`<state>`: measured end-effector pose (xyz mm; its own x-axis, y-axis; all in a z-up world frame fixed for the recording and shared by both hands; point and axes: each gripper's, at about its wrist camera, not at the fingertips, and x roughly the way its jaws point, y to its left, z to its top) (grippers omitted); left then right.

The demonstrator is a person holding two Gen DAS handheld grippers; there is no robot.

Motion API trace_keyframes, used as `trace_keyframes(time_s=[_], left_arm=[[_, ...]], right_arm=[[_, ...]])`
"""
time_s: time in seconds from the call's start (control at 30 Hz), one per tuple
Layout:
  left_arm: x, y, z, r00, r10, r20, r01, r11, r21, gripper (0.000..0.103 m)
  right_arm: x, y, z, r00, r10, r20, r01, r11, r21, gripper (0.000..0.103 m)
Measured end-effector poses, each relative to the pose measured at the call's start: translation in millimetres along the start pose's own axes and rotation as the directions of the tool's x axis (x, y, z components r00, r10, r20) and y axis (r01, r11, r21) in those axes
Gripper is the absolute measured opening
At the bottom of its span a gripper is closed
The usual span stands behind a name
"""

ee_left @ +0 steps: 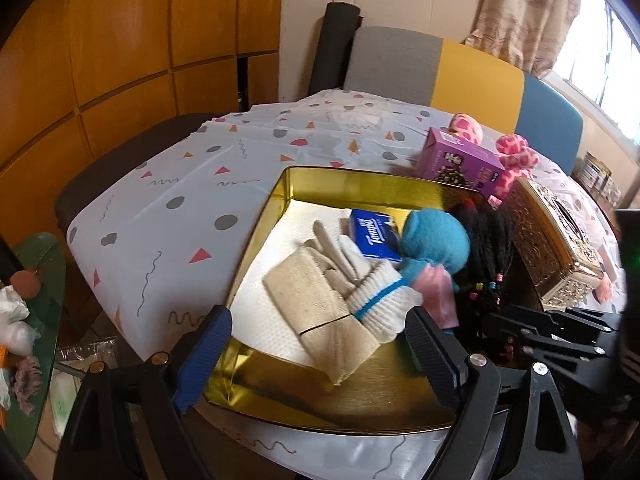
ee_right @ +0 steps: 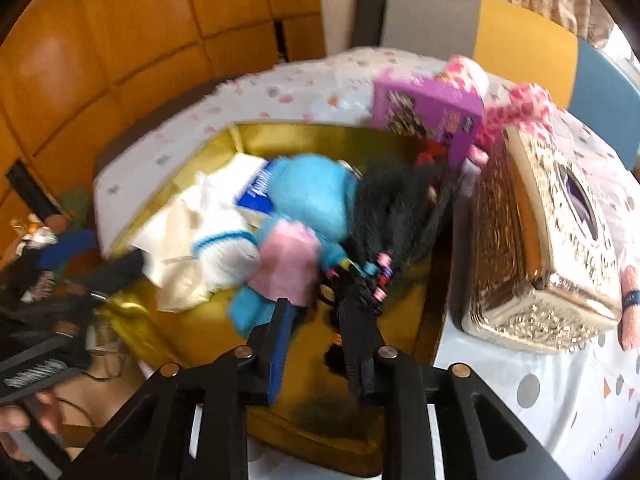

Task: Organize soft objects
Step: 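Lower the hair piece into the tray beside the blue doll and open right tool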

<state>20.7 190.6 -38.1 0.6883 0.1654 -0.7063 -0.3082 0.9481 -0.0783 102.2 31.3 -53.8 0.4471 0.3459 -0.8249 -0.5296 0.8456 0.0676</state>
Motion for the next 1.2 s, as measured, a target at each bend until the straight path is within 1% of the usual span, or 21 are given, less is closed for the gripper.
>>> trace_keyframes(time_s=[0.07,0.13,0.27,0.33,0.43,0.5,0.63,0.67,0.7,0.73,0.8,0.87,0.93,1.0,1.07,1.1,1.17,1.2], left_arm=[[1.4,3.3,-0.5,1.000,-0.001,-0.007,0.001,1.000,-0.011,0.089],[0.8,4.1,-1.0,1.000,0.004,-0.002,-0.004,1.000,-0.011,0.089],[-1.0,2.9,-1.6,1.000,0.017,0.003,-0.017,1.000,0.001,0.090],[-2.8,2.7,-1.9,1.000,0.020,0.010,-0.020,1.000,0.006,0.091],[-3.3,2.5,-0.7,1.000,0.020,0.013,-0.020,1.000,0.003,0.094],[-3.2,1.6,-0.8,1.000,0.022,0.013,-0.022,1.000,0.003,0.096],[-4.1,-0.4,-1.1,1.000,0.023,0.016,-0.023,1.000,0.006,0.097],[-4.4,-0.9,-1.0,1.000,0.021,0.017,-0.021,1.000,0.006,0.099],[-5.6,-1.0,-0.9,1.000,0.021,0.021,-0.021,1.000,0.003,0.100],[-6.4,-1.0,-0.9,0.999,0.021,0.026,-0.021,1.000,0.002,0.101],[-8.5,-1.9,-0.8,0.999,0.018,0.036,-0.018,1.000,0.003,0.101],[-10.8,-3.4,-0.5,0.999,0.012,0.045,-0.012,1.000,0.005,0.101],[-12.9,-5.1,-0.6,0.999,0.006,0.052,-0.006,1.000,0.010,0.101],[-14.8,-7.9,-0.8,0.998,0.002,0.056,-0.003,1.000,0.016,0.101],[-16.7,-11.0,-0.8,0.998,-0.006,0.060,0.004,1.000,0.025,0.101],[-17.6,-12.7,-0.9,0.998,-0.008,0.062,0.006,1.000,0.030,0.101],[-19.2,-16.2,-1.4,0.998,-0.012,0.065,0.009,0.999,0.042,0.101],[-20.1,-18.4,-1.5,0.998,-0.015,0.066,0.011,0.999,0.049,0.101]], right_arm=[[10.1,-5.8,1.1,1.000,-0.017,-0.019,0.018,1.000,0.021,0.024],[17.2,-9.3,5.8,0.999,-0.045,-0.028,0.045,0.999,0.018,0.024],[25.7,-10.4,12.7,0.997,-0.065,-0.037,0.065,0.998,0.003,0.024],[25.5,-7.9,13.7,0.997,-0.067,-0.036,0.067,0.998,-0.007,0.024],[19.5,-3.9,11.3,0.998,-0.047,-0.029,0.047,0.999,0.001,0.025],[10.1,-1.4,7.5,0.999,-0.033,0.010,0.033,0.999,-0.013,0.033],[-11.3,6.9,1.9,0.993,-0.046,0.108,0.052,0.997,-0.052,0.044],[-15.2,7.4,1.3,0.991,-0.040,0.124,0.046,0.998,-0.050,0.060],[-19.4,6.9,0.3,0.990,-0.028,0.138,0.034,0.999,-0.042,0.081],[-24.8,5.6,-0.2,0.987,-0.013,0.157,0.018,0.999,-0.028,0.084],[-34.7,2.3,-0.4,0.984,-0.015,0.177,0.016,1.000,-0.008,0.085],[-44.9,-1.0,-0.4,0.980,-0.027,0.197,0.026,1.000,0.005,0.088],[-57.9,-3.8,-1.5,0.968,-0.068,0.241,0.065,0.998,0.021,0.088],[-70.8,-10.7,-4.4,0.952,-0.132,0.277,0.125,0.991,0.045,0.088],[-88.6,-23.3,-9.5,0.926,-0.182,0.330,0.162,0.983,0.087,0.088],[-98.4,-32.1,-13.5,0.910,-0.213,0.355,0.181,0.976,0.122,0.088],[-105.2,-46.8,-21.2,0.891,-0.272,0.363,0.220,0.959,0.179,0.088],[-104.1,-55.3,-23.9,0.897,-0.288,0.336,0.235,0.953,0.191,0.088]])
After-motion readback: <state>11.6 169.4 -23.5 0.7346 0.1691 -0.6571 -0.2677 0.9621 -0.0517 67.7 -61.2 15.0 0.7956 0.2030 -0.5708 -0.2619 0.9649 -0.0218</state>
